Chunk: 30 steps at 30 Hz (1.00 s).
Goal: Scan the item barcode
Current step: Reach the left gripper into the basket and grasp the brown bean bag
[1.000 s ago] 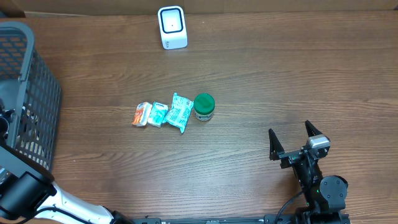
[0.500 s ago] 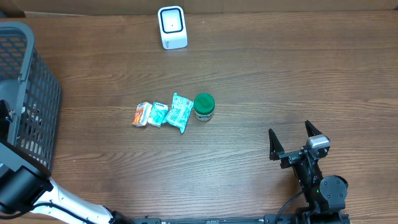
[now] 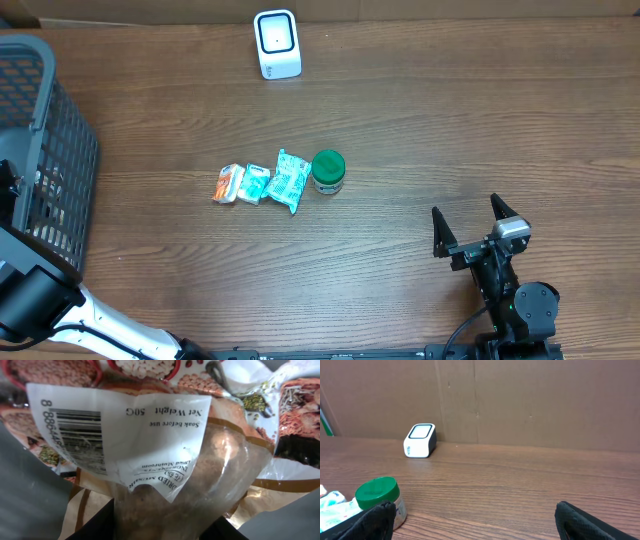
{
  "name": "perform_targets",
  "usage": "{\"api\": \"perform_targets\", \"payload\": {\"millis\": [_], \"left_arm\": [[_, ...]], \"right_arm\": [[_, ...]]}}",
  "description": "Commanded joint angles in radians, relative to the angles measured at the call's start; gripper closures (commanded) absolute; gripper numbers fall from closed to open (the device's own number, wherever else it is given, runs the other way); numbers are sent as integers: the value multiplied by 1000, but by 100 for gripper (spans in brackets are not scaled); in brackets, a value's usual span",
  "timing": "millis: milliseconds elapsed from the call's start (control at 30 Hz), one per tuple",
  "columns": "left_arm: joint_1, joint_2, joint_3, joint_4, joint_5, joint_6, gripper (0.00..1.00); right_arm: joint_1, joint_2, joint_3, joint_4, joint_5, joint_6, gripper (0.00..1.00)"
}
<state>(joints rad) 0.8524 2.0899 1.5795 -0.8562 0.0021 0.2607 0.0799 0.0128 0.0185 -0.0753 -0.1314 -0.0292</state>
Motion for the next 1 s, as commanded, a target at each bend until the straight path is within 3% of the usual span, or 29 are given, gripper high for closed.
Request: {"api": "perform_targets", "payload": {"millis": [0,133,467,767,967], "left_arm": [[-8,53,13,-36,12,-35,85],[-8,53,86,-101,13,-83,96],[-10,46,426,-348,37,-261,96],[-51,-34,699,-452,275,-296,96],[-115,-152,772,-461,370,-304,96]], "right_arm": [[-2,-10,-11,5,-4,3,0],[-2,-10,-11,5,-4,3,0],[-2,-10,-11,5,-4,3,0],[-2,-10,-11,5,-4,3,0],[-2,-10,-11,5,-4,3,0]]}}
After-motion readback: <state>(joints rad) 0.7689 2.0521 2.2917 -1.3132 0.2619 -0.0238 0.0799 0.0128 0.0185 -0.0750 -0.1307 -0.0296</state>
